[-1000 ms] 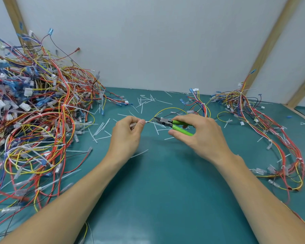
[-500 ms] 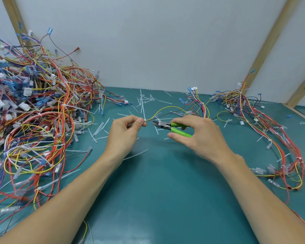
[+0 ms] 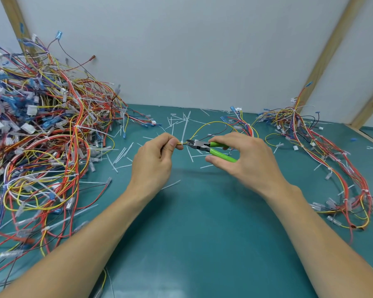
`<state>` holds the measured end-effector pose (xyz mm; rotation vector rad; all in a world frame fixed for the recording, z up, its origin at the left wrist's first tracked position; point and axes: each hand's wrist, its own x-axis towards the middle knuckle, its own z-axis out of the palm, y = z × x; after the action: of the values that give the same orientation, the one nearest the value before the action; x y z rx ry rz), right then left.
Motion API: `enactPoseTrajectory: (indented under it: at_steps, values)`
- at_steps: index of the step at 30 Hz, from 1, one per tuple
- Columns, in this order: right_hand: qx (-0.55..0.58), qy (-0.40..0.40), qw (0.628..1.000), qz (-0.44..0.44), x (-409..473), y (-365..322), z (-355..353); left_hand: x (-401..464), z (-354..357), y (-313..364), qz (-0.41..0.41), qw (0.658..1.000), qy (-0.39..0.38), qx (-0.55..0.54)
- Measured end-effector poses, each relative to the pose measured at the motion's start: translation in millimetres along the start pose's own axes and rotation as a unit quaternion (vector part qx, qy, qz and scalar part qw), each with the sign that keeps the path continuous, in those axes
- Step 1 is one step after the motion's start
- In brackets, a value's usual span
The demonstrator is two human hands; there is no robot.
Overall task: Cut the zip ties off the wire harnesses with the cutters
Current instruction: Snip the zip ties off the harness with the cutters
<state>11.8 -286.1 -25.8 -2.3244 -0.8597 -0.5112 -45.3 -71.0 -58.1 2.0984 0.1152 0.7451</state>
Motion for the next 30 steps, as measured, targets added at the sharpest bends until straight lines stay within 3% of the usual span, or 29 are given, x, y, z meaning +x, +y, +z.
enactPoseTrajectory:
  at_steps: [9, 30]
  values:
    - [-0.008, 0.006, 1.0, -0.008, 0.7, 0.1, -1.4, -4.2, -1.1, 8.1, 0.029, 0.998, 0.021, 0.057]
    - [-0.027, -0.01, 0.999, -0.036, 1.1, 3.2, -0.8, -4.9, -0.2, 6.4, 0.019, 0.997, 0.018, 0.067]
